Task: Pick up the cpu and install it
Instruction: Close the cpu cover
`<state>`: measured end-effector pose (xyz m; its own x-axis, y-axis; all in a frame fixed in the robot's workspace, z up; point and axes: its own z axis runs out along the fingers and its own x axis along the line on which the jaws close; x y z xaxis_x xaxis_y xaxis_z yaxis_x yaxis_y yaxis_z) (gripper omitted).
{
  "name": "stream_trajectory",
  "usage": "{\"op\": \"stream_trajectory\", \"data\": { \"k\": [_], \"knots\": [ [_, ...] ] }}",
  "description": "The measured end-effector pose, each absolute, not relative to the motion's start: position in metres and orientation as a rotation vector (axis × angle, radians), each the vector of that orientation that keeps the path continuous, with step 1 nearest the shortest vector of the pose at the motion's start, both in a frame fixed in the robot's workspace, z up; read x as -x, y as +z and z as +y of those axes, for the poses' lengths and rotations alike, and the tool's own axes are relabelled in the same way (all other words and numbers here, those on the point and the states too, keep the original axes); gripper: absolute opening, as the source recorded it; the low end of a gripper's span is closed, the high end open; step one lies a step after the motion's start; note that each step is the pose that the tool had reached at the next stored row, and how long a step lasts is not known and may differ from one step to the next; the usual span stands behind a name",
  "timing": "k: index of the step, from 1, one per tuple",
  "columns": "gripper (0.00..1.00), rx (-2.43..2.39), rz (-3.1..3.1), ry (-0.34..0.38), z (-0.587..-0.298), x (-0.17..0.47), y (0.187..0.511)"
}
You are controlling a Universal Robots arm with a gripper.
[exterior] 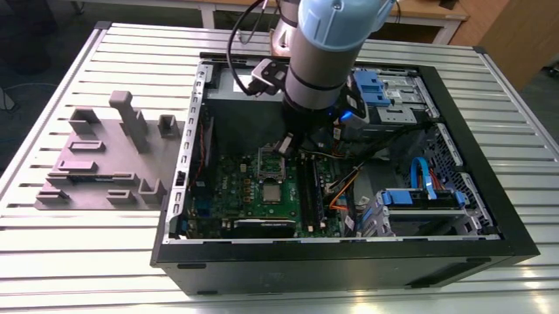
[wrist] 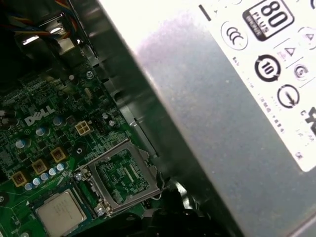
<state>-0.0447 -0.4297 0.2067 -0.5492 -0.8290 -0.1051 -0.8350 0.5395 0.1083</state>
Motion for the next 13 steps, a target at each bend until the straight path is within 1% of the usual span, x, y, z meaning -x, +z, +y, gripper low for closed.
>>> {"op": "stream_trajectory", "data": {
  "k": [13],
  "knots": [
    [0.10,1.478,2.731,0.197,-0.4297,0.0453,0.2136]
  ]
}}
